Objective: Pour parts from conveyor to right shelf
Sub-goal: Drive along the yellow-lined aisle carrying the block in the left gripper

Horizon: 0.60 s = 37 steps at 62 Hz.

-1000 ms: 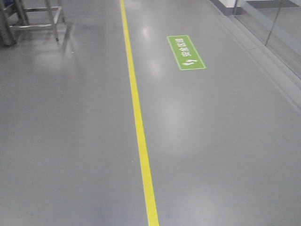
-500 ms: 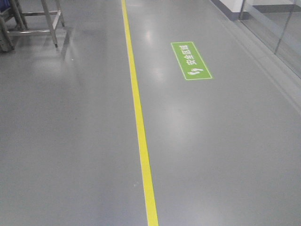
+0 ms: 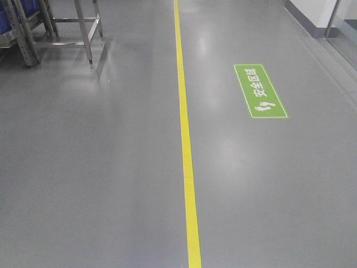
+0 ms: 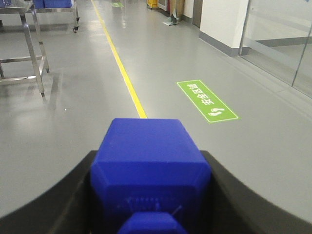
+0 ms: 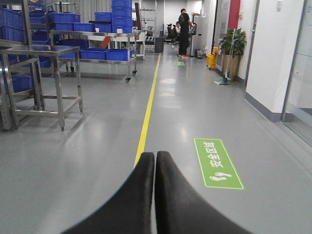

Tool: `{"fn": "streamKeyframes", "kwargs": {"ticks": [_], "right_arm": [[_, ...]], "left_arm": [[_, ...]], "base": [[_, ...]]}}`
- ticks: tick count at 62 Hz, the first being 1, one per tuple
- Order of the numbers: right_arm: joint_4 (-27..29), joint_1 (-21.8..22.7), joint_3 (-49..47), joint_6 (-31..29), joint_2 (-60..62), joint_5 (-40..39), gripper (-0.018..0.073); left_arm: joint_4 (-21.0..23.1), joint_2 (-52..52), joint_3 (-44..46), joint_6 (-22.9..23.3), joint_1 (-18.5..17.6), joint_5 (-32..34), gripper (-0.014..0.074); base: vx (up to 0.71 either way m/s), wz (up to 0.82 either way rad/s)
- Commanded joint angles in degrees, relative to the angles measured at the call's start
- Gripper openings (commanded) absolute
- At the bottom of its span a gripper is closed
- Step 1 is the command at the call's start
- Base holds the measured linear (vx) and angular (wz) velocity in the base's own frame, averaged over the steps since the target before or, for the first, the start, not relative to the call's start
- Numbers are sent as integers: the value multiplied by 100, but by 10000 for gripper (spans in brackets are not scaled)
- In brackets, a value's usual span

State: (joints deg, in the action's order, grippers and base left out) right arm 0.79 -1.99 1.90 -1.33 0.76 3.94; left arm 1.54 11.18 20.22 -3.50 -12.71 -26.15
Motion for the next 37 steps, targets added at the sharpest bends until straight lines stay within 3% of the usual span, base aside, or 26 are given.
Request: {"fn": "streamKeyframes", "kwargs": {"ticks": [1, 37], "right_arm": [[-16, 35, 83, -25, 83, -429, -9], [-16, 35, 83, -25, 83, -429, -9]], "left_arm": [[17, 71, 152, 14, -26, 474, -6], [17, 71, 152, 14, -26, 469, -6]], "base": [[60, 8], [66, -7]]}}
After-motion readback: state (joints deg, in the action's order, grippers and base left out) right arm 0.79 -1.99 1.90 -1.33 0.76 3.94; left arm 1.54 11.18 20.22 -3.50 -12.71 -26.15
